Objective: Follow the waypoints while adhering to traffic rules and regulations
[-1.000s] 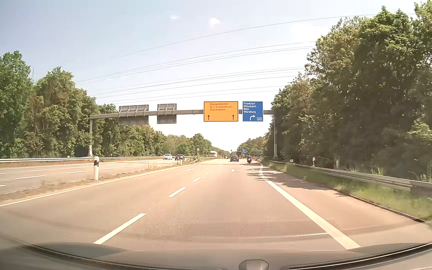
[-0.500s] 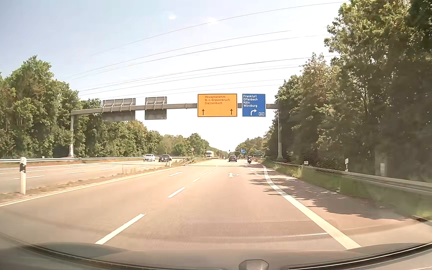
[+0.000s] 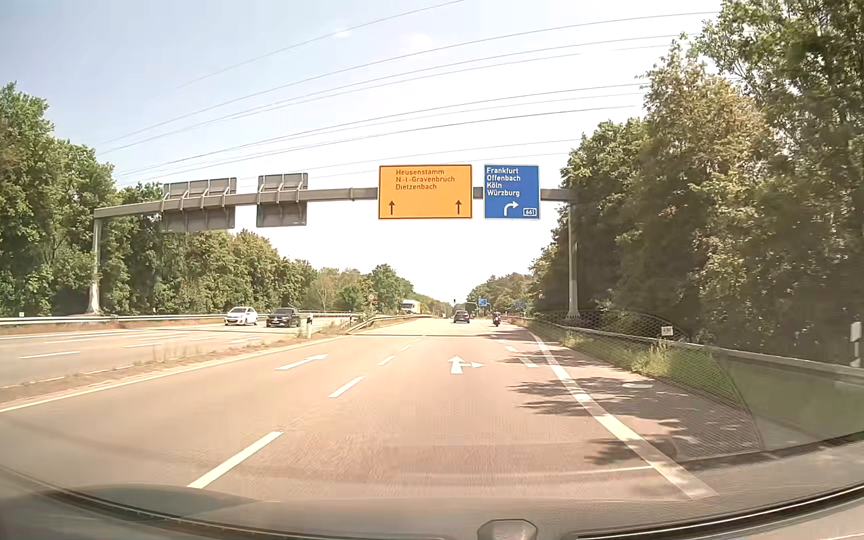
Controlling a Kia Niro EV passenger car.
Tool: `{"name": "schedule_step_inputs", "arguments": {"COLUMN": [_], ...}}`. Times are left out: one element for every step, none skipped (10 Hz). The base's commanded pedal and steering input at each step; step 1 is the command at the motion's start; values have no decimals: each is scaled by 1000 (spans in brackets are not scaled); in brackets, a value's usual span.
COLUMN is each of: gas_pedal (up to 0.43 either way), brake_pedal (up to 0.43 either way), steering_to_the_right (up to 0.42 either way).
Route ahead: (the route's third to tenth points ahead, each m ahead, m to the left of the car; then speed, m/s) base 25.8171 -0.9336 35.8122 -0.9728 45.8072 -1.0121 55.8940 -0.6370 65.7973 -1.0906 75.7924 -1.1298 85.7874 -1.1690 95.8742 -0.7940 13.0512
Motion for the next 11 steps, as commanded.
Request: {"name": "schedule_step_inputs", "arguments": {"gas_pedal": [311, 311, 311, 311, 311, 311, 311, 311, 311, 311, 311], "brake_pedal": [18, 24, 24, 18, 18, 18, 18, 24, 24, 24, 18], "steering_to_the_right": [5, 3, 1, 1, 0, 0, -1, -1, -2, -2, -2]}}
